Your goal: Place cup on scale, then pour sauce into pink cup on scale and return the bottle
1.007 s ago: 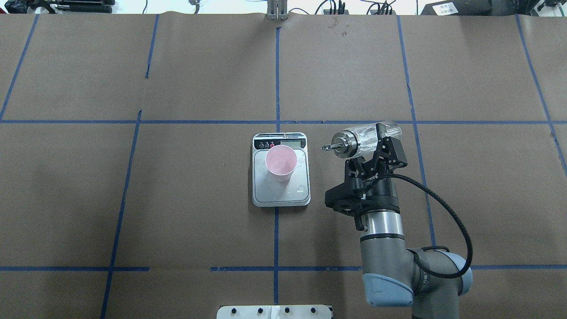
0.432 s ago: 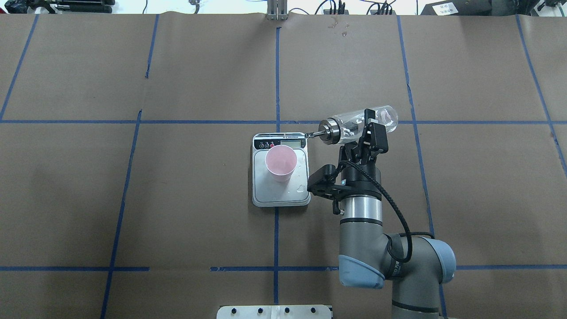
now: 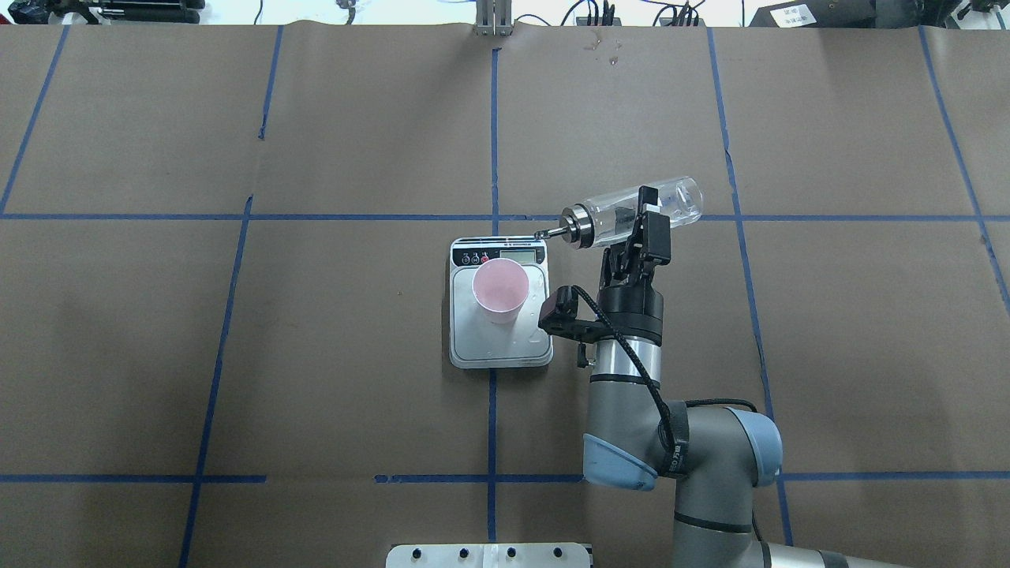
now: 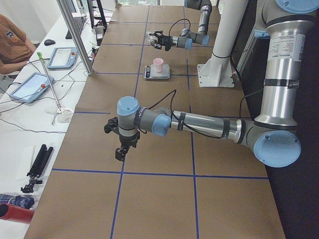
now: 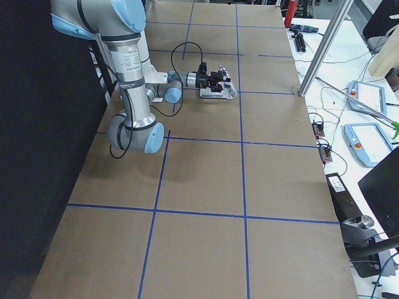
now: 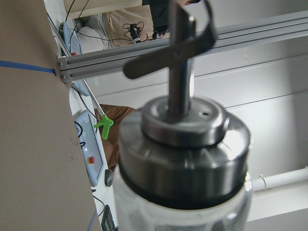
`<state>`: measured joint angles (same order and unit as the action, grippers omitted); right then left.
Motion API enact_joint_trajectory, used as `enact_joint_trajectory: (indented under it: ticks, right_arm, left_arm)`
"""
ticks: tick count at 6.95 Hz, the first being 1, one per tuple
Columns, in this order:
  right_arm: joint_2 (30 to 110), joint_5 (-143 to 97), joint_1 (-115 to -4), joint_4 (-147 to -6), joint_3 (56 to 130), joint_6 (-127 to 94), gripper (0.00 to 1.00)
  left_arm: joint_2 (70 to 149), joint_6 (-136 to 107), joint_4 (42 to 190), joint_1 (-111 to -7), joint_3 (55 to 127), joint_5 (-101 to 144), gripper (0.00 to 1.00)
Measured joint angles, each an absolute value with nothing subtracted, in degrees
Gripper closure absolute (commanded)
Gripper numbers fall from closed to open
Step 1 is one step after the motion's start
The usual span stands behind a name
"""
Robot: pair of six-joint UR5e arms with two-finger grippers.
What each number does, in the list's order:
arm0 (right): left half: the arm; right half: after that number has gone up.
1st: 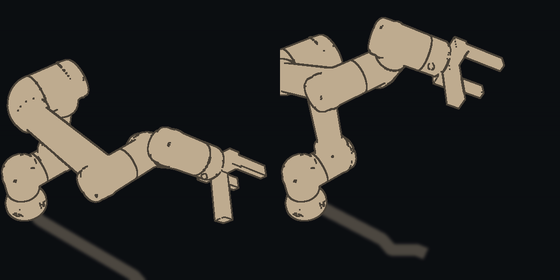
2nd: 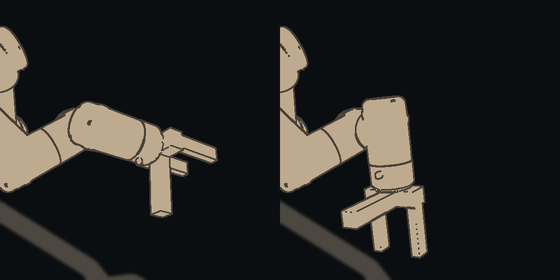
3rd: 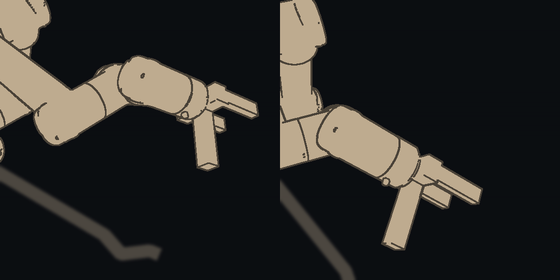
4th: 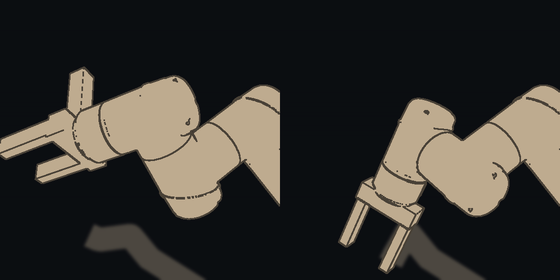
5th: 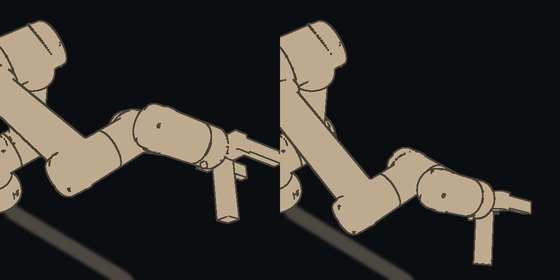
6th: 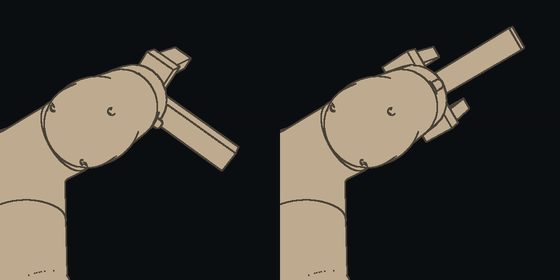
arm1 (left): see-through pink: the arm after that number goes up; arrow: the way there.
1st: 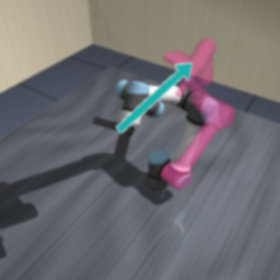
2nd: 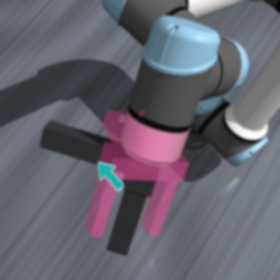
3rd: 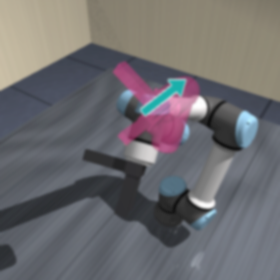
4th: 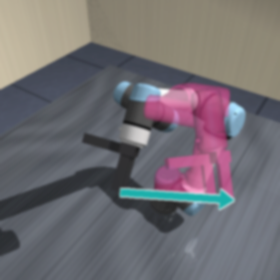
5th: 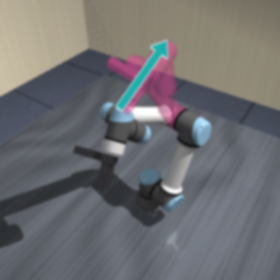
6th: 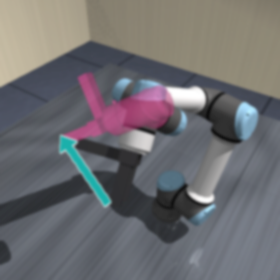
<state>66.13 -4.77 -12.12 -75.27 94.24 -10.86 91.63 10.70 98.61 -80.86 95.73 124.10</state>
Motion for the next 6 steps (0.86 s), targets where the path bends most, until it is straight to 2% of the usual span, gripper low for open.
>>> enact_joint_trajectory:
  ticks: [6]
  right_arm:
    - [65.94,3.12,-11.77,-75.32,91.16,0.52,1.00]
  left_arm:
    - [91.77,10.63,98.53,-81.37,95.95,124.14,0.00]
